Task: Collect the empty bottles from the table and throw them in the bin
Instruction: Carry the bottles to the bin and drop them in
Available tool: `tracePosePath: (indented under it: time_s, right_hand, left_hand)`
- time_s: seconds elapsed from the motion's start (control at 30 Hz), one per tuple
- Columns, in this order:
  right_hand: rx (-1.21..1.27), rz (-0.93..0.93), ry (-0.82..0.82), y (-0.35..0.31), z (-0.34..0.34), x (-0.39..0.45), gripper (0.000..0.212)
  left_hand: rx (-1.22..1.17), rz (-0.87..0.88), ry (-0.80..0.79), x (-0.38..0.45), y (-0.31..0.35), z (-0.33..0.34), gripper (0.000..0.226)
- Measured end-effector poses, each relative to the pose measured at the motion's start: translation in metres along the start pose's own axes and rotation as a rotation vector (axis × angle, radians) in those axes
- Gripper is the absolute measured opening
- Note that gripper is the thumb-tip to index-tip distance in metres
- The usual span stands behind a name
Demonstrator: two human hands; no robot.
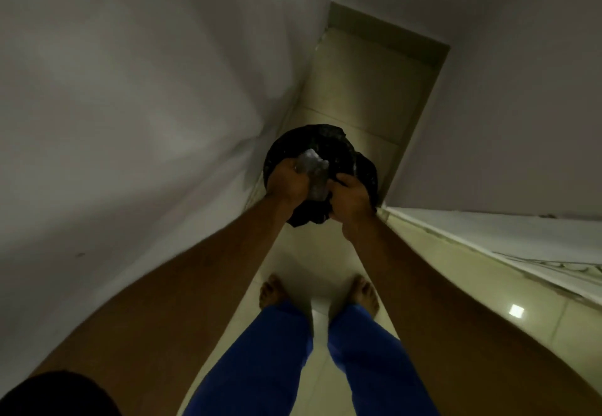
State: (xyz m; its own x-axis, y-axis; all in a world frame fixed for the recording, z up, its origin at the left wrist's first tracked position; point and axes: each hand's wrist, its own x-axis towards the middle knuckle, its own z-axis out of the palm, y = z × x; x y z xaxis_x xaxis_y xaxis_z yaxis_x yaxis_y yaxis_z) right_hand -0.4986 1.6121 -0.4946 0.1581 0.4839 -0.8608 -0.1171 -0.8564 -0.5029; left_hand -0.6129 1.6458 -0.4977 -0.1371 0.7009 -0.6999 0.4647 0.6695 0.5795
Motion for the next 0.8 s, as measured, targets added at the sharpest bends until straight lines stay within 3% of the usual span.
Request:
tracePosePath:
  time_s: [0.1, 0.4, 0.53, 0.8]
  right_hand:
    - [0.094, 0.008, 0.026, -0.015, -0.001, -0.04, 0.012]
    - [0.274, -0.173, 0.09, -0.081, -0.049, -0.243, 0.012]
    - [0.415, -0.285, 0.234, -0.09, -0.095, -0.368, 0.018]
    - [0.741, -0.422, 0.573, -0.015, -0.18, -0.601, 0.019]
  left_hand:
    - [0.028, 0.009, 0.017, -0.044, 0.021, -0.02, 0.033]
    - [0.081, 0.291, -0.04, -0.226, 0.12, -0.085, 0.01]
    - [0.143, 0.425, -0.18, -0.318, 0.171, -0.099, 0.027]
    - [0.164, 0.671, -0.558, -0.539, 0.23, -0.08, 0.018]
